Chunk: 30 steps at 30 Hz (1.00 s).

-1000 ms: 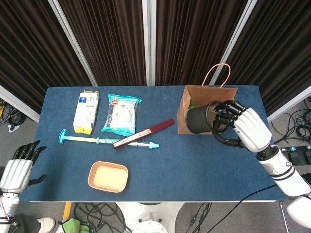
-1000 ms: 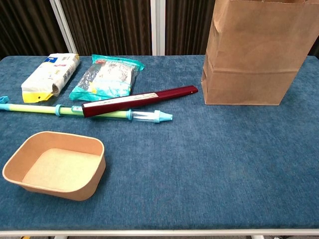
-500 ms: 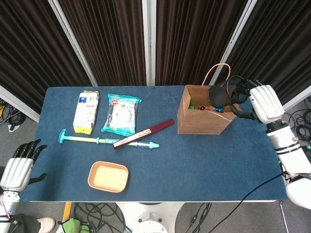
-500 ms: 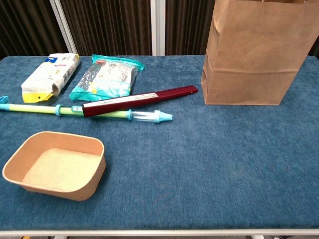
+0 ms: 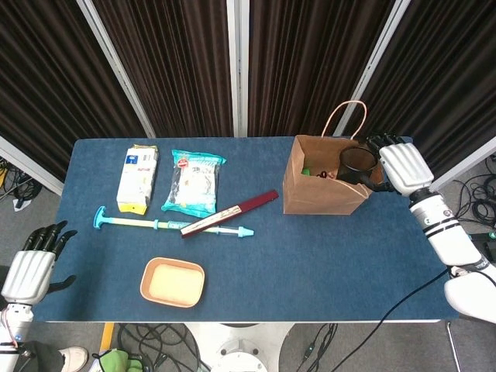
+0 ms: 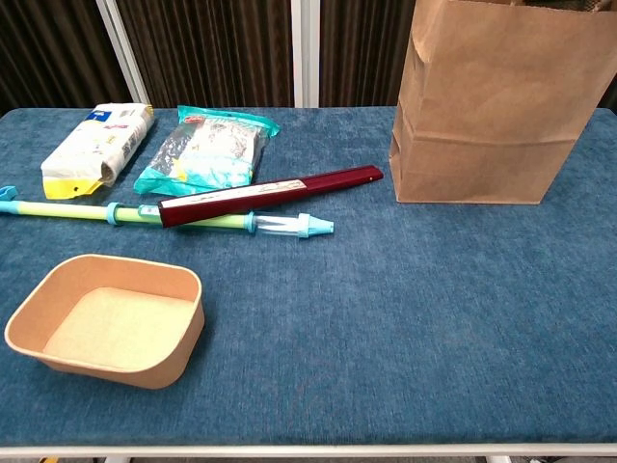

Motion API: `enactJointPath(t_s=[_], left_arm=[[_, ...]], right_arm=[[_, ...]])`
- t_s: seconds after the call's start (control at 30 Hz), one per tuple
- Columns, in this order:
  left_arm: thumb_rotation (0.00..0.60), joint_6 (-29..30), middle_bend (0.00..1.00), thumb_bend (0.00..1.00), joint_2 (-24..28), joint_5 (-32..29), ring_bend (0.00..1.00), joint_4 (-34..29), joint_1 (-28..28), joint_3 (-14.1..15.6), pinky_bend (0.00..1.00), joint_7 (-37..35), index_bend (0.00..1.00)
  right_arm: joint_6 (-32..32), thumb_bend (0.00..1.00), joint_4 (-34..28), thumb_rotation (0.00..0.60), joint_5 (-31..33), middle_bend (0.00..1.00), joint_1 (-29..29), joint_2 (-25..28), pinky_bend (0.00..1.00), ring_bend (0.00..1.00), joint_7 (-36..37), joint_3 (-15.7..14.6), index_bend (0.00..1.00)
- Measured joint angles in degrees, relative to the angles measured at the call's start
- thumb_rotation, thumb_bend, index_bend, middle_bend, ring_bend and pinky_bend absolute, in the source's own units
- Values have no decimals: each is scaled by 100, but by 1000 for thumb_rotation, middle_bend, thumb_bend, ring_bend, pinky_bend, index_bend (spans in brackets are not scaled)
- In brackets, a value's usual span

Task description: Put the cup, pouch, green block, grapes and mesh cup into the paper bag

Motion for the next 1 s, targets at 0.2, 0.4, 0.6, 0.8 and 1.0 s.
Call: enactJointPath(t_s=[0.2,0.4,0.6,0.8,1.0], left_arm=[[600,-1,196,0,1,-25,140,-15,-3,-6,147,57,244],[600,20,196,0,-16,-64,140,-9,-1,-29,147,110,244],[600,35,196,0,-26,-57,140,0,-7,-37,147,112,244],[600,66,197,0,-40,-46,140,36,-3,-43,147,88,244],[600,149,196,0,-75,-44,140,52,39,-40,147,124,244]], right_arm=[[490,1,-123,600,-150,0,-138,50,9,0,120,104,0],[1760,89,-363,600,-890,107,-553,121,98,1,608,135,0],[3167,157,-686,600,-2137,270,-1318,286,301,139,1069,-219,100],[3777,179,-696,600,-2925,330,-2067,416,370,198,1657,-1026,203],[3791,188,-485,600,-3088,263,-2577,421,288,133,1514,-1613,185]])
